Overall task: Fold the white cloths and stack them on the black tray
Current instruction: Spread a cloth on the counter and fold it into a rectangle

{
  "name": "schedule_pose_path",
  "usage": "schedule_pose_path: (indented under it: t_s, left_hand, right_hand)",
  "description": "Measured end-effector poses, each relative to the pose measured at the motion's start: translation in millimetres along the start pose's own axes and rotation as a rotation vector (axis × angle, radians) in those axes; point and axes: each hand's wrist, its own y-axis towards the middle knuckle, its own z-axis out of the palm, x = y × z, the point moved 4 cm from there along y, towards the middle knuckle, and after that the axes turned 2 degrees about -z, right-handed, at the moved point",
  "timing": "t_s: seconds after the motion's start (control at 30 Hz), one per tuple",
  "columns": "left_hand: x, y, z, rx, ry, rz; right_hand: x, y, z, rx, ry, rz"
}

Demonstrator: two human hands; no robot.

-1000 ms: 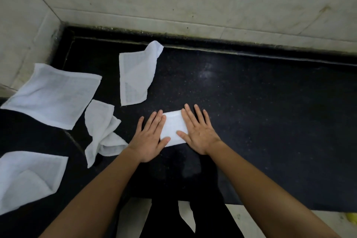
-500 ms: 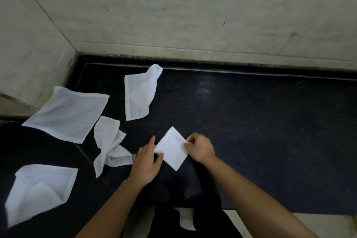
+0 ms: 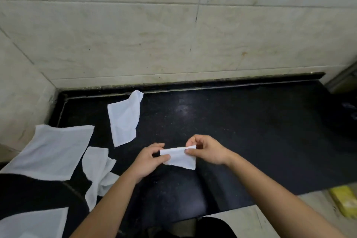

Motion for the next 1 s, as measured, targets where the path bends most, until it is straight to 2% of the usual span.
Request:
schedule_pose_path:
  t_s: [0.1,0.17,0.27,0.33,0.47,0.67,0.83,1.0]
  left_hand:
    - [-25.3,-8.2,24.4,0.114,-0.244,-0.013]
    - [-36.6,-8.5,42.4,0.182,-0.345,-0.043]
    - [-43.6,-6.4,71.1,0.249,-0.434,-0.117]
    - [-50.8,-6.8,91.2,0.255,-0.456,-0.149]
    - [-73.6,-10.3,127.2,0.241,-0.343,-0.131]
    - [-132.2,-18.9,216.1,0.318,-0.164,-0.067]
    - [-172.6,-24.2,341.5,0.423,-0.073,-0.075]
    - [-208.1,-30.6,483.9,0.543,-0.02,-0.062]
  right_hand:
    - [-15.8,-26.7,-12.2,-0.12,0.251,0.106]
    - [-27.2,-46.1,-12.1,-0.134,0.432,0.177]
    - [-45.1,-75.0,-8.9,-0.105,0.619,0.231]
    - [-60.2,-93.8,-16.0,-0.149,0.685,0.244]
    - [-80.3,-127.3,-45.4,-0.225,0.667,0.209]
    - [-124.3,-194.6,-105.2,-0.372,0.754,0.147]
    - [-188.5,-286.8,-175.9,-0.497,0.751,0.132]
    - [-261.8,-384.9,-249.2,-0.543,0.717,0.12]
